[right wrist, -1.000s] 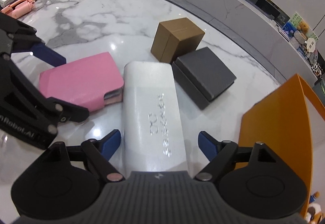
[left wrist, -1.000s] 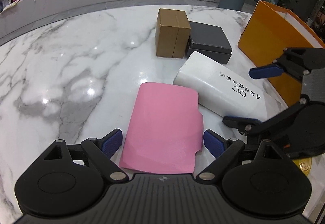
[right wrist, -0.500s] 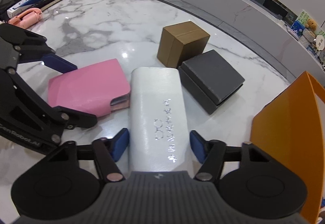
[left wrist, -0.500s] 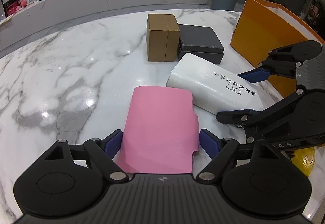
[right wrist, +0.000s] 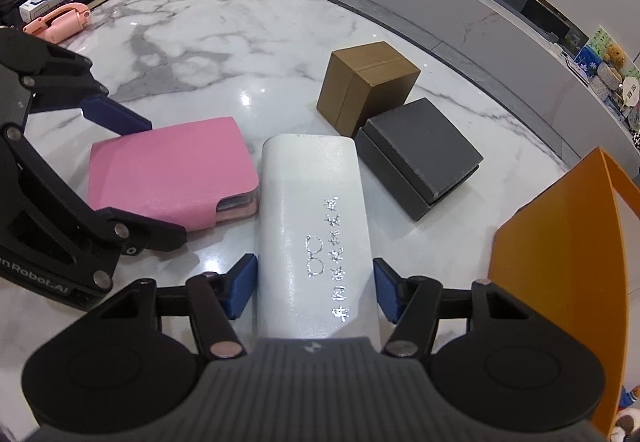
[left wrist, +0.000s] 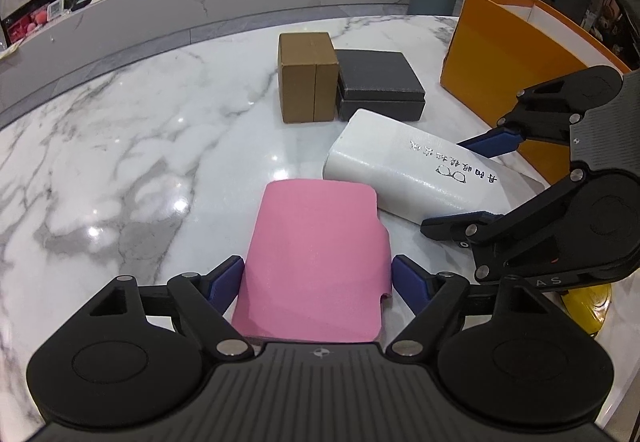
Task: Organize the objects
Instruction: 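Grasp the pink pouch with the left tool while the right tool grasps the white glasses case, then lift the pink pouch with the left tool while the right tool carries the glasses case to the box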
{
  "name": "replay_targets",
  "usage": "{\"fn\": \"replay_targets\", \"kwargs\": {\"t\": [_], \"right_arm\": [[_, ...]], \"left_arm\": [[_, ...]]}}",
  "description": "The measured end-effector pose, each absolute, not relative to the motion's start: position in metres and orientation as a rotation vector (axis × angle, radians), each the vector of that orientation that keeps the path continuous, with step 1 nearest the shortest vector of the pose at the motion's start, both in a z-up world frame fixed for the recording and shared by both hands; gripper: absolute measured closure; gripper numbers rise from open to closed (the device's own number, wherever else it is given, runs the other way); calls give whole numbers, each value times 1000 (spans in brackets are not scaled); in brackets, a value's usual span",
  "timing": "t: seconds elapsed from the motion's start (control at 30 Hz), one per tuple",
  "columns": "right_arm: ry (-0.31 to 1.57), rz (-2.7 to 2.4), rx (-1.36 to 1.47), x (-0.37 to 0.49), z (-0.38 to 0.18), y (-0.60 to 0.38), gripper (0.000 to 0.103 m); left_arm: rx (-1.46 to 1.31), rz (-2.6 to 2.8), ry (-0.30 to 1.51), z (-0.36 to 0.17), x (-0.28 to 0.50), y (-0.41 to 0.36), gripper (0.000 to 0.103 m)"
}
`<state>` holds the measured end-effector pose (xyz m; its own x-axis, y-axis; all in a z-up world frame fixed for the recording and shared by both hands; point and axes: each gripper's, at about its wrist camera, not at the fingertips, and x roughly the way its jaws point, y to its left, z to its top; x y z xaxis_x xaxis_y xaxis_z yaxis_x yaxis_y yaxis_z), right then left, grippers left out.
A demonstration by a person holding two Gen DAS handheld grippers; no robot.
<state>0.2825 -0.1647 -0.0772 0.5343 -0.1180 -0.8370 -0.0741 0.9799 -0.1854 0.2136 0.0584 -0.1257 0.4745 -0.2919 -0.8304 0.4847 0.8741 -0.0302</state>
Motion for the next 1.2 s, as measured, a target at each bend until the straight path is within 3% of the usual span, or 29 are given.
{"fn": "replay_targets", "kwargs": {"t": [0.5, 0.57, 0.7, 0.8, 0.83, 0.87, 0.93, 1.07, 1.2], "right_arm": [[977, -41, -239, 274, -44, -156, 40], [971, -40, -241, 273, -38, -154, 40], [956, -38, -248, 269, -27, -149, 40], [950, -42, -253, 266, -22, -146, 40], [949, -41, -255, 265, -21, -145, 40], [949, -41, -257, 265, -21, -145, 40], [948, -43, -257, 264, -21, -145, 40], [956, -45, -255, 264, -26, -148, 40], [963, -47, -246, 266, -32, -154, 40]], "left_arm": [[229, -468, 921, -92, 204, 66, 13], [213, -495, 921, -86, 203, 66, 74], [212, -451, 938, -75, 203, 67, 78], [211, -444, 988, -80, 204, 69, 74], [217, -428, 994, -83, 204, 69, 60], [218, -397, 1003, -86, 205, 70, 30], [170, -327, 1013, -92, 209, 77, 7], [-51, -264, 1082, -108, 223, 91, 7], [10, -182, 1087, -123, 227, 83, 2]]}}
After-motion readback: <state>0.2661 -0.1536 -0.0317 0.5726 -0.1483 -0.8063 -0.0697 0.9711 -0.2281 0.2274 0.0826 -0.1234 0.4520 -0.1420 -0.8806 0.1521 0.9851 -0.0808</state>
